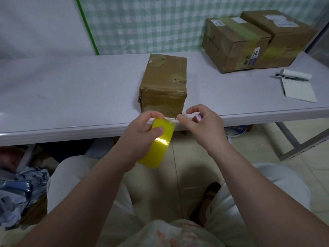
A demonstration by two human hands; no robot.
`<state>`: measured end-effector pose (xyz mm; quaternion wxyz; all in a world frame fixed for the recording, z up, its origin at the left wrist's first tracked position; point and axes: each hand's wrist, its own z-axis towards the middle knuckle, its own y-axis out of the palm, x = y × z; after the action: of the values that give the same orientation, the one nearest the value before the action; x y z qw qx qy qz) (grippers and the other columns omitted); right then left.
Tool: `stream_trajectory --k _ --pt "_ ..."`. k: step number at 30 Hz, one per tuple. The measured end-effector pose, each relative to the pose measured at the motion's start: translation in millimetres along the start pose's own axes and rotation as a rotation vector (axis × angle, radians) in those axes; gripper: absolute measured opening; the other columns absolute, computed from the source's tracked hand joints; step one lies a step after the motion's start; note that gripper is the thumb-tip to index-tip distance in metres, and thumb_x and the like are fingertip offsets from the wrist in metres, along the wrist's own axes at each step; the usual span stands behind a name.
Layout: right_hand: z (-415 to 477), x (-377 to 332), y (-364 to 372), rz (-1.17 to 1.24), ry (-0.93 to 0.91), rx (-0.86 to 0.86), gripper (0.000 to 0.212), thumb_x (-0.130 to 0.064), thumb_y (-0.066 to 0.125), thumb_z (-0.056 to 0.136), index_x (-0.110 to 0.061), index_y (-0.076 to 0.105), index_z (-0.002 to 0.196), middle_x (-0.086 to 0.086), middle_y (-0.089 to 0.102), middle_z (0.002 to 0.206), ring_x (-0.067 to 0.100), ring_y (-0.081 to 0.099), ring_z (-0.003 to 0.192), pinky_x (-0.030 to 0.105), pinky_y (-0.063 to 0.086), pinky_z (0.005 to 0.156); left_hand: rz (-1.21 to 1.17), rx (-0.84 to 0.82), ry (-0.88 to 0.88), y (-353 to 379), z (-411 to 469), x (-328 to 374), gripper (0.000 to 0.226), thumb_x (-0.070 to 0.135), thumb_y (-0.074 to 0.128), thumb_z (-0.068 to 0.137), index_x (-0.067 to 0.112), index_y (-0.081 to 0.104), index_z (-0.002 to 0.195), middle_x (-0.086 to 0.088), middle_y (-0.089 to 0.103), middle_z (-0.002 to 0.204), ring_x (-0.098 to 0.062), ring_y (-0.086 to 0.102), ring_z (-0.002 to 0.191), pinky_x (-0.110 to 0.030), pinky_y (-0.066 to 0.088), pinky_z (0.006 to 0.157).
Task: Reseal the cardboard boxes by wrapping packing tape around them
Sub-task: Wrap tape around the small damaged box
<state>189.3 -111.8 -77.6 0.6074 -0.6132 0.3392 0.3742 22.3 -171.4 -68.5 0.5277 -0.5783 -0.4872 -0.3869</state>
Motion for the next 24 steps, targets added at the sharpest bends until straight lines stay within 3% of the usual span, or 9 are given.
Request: stream_trajectory --k 5,10,13,17,19,22,23,24 --pt "35.3 7.7 -5.9 -0.035 0.173 -0.05 0.029 -0.018 0.061 0.089 -0.021 0.054 0.117 -0.004 0.05 0.097 0.014 0.053 0.087 0.025 0.042 0.067 0.355 0.379 0.138 -21.1 3.5 8.0 0.033 0.022 0.065 0.083 0.03 0.044 0.107 -0.004 0.051 0.061 -0.018 0.046 0.057 -0.031 0.035 0.051" --pt "67.5 15.1 -8.7 -0.093 0.182 0.02 0.039 -0.012 0.056 0.091 -0.017 0.051 0.129 0.004 0.05 0.118 0.02 0.05 0.103 0.031 0.046 0.087 0.683 0.584 0.207 -40.2 10.2 20.7 0.032 0.021 0.062 0.083 0.02 0.044 0.11 0.0 0.048 0.068 -0.028 0.045 0.07 -0.035 0.032 0.06" --pt "79.1 15.8 -8.9 -0.021 0.215 0.005 0.053 -0.015 0.065 0.087 -0.019 0.046 0.136 0.007 0.049 0.134 0.023 0.052 0.116 0.037 0.048 0.1 0.825 0.617 0.133 -50.9 28.4 16.3 0.033 0.019 0.06 0.084 0.015 0.045 0.114 -0.001 0.046 0.076 -0.027 0.041 0.073 -0.035 0.033 0.063" --pt "83.6 12.8 -8.3 0.053 0.195 0.017 0.058 -0.021 0.067 0.084 -0.021 0.046 0.139 0.004 0.047 0.139 0.022 0.049 0.12 0.035 0.045 0.102 0.938 0.601 0.093 -57.6 51.3 2.8 0.034 0.019 0.061 0.085 0.014 0.045 0.115 -0.003 0.048 0.077 -0.026 0.044 0.072 -0.035 0.032 0.06" --pt "83.5 11.8 -9.2 0.016 0.116 0.084 0.048 -0.026 0.06 0.089 -0.021 0.051 0.135 0.001 0.048 0.14 0.016 0.05 0.12 0.026 0.042 0.094 0.984 0.582 0.103 -56.9 60.4 -3.1 0.033 0.019 0.061 0.086 0.014 0.045 0.115 -0.006 0.053 0.08 -0.03 0.051 0.075 -0.035 0.033 0.059" --pt "78.2 2.0 -10.0 0.029 -0.075 0.177 0.034 -0.033 0.053 0.095 -0.019 0.061 0.126 -0.004 0.054 0.131 -0.014 0.056 0.086 0.003 0.039 0.075 1.034 0.554 0.087 -56.7 72.4 -8.0 0.035 0.024 0.063 0.086 0.016 0.047 0.116 -0.011 0.063 0.092 -0.033 0.057 0.084 -0.036 0.036 0.06" --pt "76.6 -1.1 -9.2 0.018 -0.152 0.193 0.033 -0.037 0.053 0.095 -0.02 0.063 0.123 -0.005 0.056 0.129 -0.016 0.055 0.089 0.005 0.043 0.08 1.021 0.538 0.071 -58.9 75.7 -7.5 0.039 0.028 0.066 0.085 0.017 0.047 0.118 -0.012 0.063 0.097 -0.033 0.058 0.088 -0.037 0.04 0.062" --pt "76.2 -2.7 -7.6 -0.012 -0.225 0.195 0.035 -0.043 0.054 0.093 -0.024 0.065 0.12 -0.005 0.056 0.129 -0.01 0.054 0.102 0.017 0.046 0.092 0.984 0.519 0.062 -62.0 78.3 -5.0 0.047 0.033 0.07 0.081 0.018 0.048 0.12 -0.012 0.063 0.102 -0.033 0.058 0.093 -0.038 0.043 0.067"
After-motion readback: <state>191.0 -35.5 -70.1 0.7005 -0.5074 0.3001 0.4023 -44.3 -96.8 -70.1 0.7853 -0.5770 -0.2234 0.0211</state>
